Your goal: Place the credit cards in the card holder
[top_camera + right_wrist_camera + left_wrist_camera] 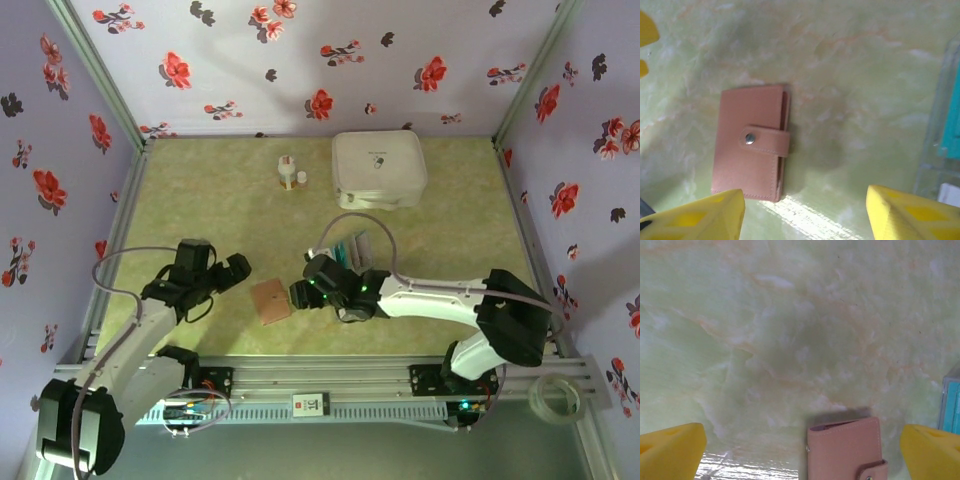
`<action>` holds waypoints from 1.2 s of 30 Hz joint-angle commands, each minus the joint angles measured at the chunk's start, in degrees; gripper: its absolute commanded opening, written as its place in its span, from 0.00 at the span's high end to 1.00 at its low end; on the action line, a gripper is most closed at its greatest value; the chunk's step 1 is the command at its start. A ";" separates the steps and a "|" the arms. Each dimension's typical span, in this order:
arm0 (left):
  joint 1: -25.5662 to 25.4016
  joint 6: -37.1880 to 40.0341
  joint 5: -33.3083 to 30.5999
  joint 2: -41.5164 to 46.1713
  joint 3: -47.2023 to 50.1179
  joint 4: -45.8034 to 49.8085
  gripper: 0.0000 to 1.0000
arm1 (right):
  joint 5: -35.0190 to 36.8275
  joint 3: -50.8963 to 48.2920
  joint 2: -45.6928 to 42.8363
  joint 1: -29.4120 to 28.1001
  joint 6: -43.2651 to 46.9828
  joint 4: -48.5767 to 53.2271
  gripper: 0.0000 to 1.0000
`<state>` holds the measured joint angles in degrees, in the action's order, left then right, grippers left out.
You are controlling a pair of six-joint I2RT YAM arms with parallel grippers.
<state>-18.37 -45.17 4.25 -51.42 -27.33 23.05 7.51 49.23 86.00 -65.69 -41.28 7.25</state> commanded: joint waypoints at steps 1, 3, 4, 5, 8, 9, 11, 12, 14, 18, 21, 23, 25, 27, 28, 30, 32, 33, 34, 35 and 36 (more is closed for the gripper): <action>-1.18 -2.32 1.18 -0.13 0.92 -2.53 0.00 | 2.70 0.10 0.51 -2.14 -3.69 -2.01 0.35; -1.42 -2.48 1.13 -0.17 1.30 -3.03 0.00 | 3.77 -0.40 0.03 -3.75 -4.22 -0.84 0.36; -1.43 -2.69 1.12 -0.11 1.57 -3.29 0.00 | 4.10 -0.77 -0.56 -4.61 -4.41 0.01 0.36; -1.42 -2.82 1.11 -0.17 1.74 -3.64 0.00 | 4.42 -1.11 -1.39 -5.40 -4.59 1.07 0.36; -1.54 -2.92 1.12 -0.73 2.02 -4.62 0.00 | 5.49 -3.14 -4.27 -7.56 -4.95 4.21 0.35; -1.66 -2.87 1.13 -0.95 2.02 -4.68 0.00 | 5.58 -4.08 -5.34 -7.99 -5.31 5.04 0.35; -1.87 -2.74 1.13 -1.47 1.76 -4.99 0.00 | 5.73 -6.22 -8.03 -8.88 -6.53 7.07 0.35; -1.99 -2.82 1.12 -1.72 1.68 -5.07 0.00 | 5.95 -7.14 -9.05 -9.47 -6.94 7.82 0.34; -2.24 -2.65 1.11 -2.16 1.50 -5.60 0.00 | 6.75 -8.97 -12.02 -10.86 -8.20 9.83 0.34; -2.41 -2.43 1.12 -3.33 0.84 -5.96 0.00 | 8.01 -11.58 -15.67 -12.70 -10.09 12.67 0.34; -2.60 -2.33 1.13 -4.07 0.22 -6.09 0.00 | 8.11 -13.17 -17.03 -13.14 -11.08 13.41 0.34; -2.64 -2.32 1.11 -4.61 -0.13 -6.29 0.00 | 7.49 -13.80 -17.21 -13.15 -11.28 13.20 0.33; -2.72 -2.38 1.11 -5.18 -0.52 -6.32 0.00 | 7.17 -14.14 -16.55 -13.15 -11.49 13.32 0.33; -2.97 -2.25 1.11 -5.70 -0.87 -6.41 0.00 | 7.30 -14.50 -15.83 -13.15 -11.80 13.38 0.33; -3.01 -2.29 1.13 -5.87 -1.03 -6.44 0.00 | 7.54 -14.71 -15.26 -13.15 -11.98 13.29 0.32; -3.10 -2.37 1.02 -6.20 -1.14 -6.56 0.00 | 8.12 -15.02 -14.42 -13.15 -12.28 13.09 0.32; -3.21 -2.40 0.94 -6.39 -1.23 -6.66 0.00 | 8.91 -15.29 -13.63 -13.15 -12.50 12.58 0.31; -3.30 -2.49 1.01 -6.46 -1.32 -6.73 0.00 | 9.38 -15.31 -13.24 -13.15 -12.51 12.24 0.31; -3.27 -2.52 0.86 -6.50 -1.28 -6.80 0.00 | 9.95 -15.30 -12.67 -13.15 -12.89 12.05 0.31; -3.33 -2.55 0.86 -6.58 -1.30 -6.79 0.00 | 10.59 -15.06 -12.17 -13.07 -13.06 12.13 0.31; -3.45 -2.49 0.76 -6.59 -1.32 -6.91 0.00 | 11.22 -14.86 -11.63 -13.06 -13.04 12.14 0.31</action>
<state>-21.17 -47.11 4.78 -57.47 -27.03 17.10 15.07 34.52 73.10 -78.43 -52.60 19.20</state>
